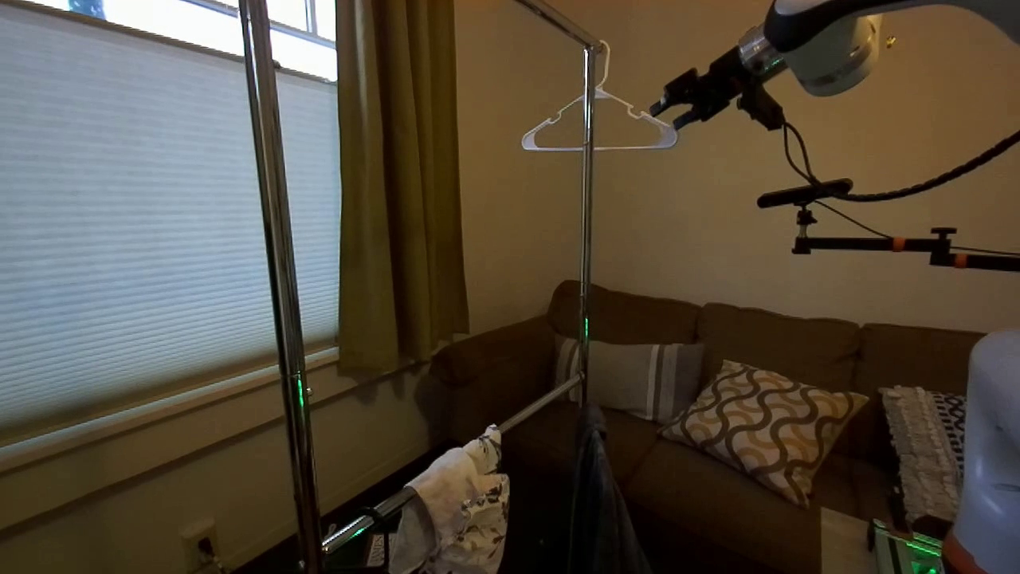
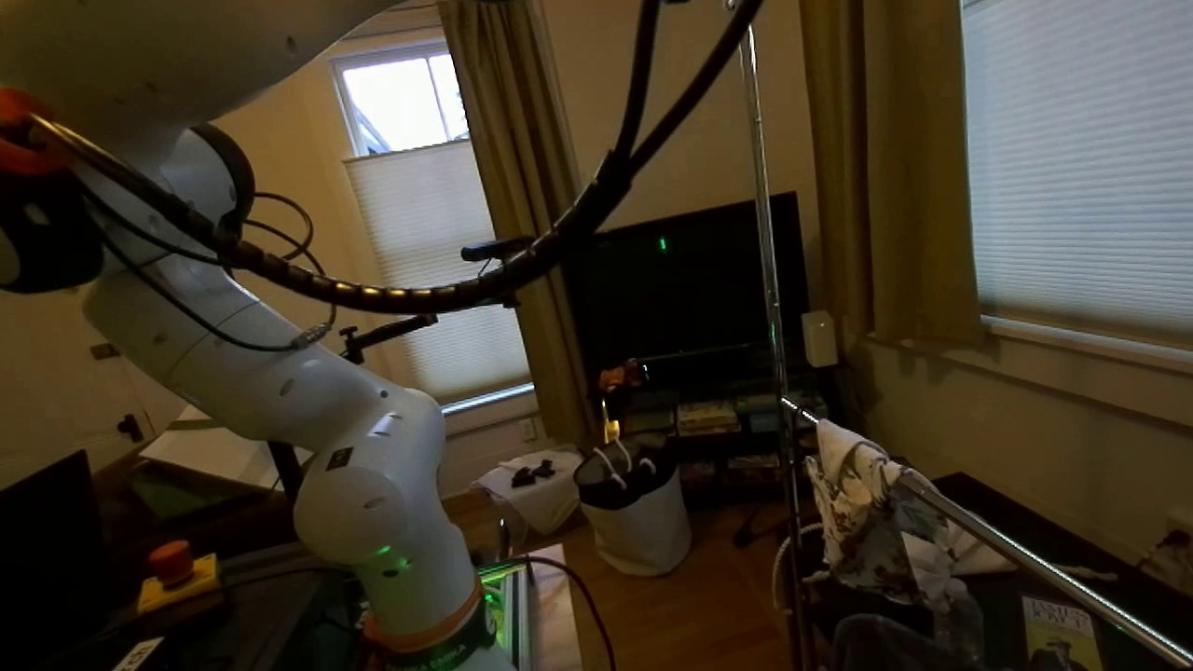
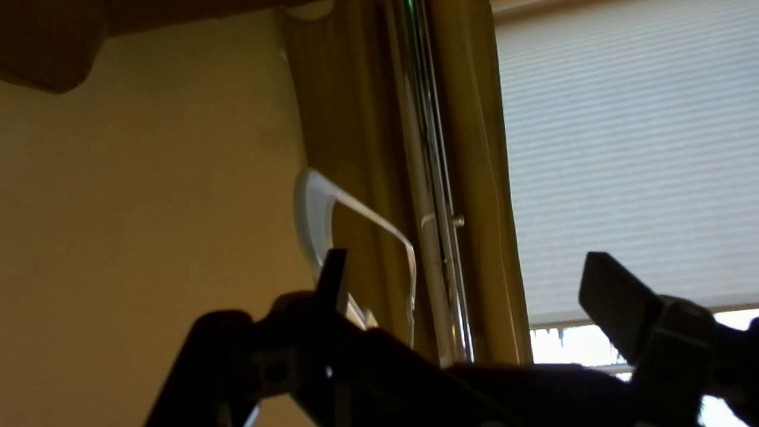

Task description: Move the white hanger to the left

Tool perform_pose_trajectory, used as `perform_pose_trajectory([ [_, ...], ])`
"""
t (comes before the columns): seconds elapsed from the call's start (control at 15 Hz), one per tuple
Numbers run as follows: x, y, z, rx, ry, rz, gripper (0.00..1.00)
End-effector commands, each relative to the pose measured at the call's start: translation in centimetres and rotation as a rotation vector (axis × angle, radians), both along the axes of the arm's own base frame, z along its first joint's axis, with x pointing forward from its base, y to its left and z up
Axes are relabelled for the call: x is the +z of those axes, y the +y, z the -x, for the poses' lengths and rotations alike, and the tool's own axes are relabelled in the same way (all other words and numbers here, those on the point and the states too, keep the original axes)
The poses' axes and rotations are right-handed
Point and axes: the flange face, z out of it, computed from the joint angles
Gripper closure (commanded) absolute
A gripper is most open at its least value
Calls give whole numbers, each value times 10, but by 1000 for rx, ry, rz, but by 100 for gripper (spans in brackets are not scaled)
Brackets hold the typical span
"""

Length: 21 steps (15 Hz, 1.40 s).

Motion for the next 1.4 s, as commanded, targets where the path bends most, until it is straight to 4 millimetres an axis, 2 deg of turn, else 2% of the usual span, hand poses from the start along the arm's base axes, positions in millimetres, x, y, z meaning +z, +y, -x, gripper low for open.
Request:
perform_pose_trajectory([
  [0.0,9,-5,3,4,-19,-22,0],
  [0.13,18,-13,8,8,-36,-46,0],
  [0.2,20,-9,8,15,-50,-61,0],
  [0.47,51,8,25,100,-124,-89,0],
  [0.6,74,15,37,113,-182,-87,0],
  [0.8,99,9,59,92,-215,-86,0],
  [0.87,90,13,43,85,-205,-65,0],
  [1.07,95,11,48,83,-217,-62,0],
  [1.33,91,13,39,83,-200,-61,0],
])
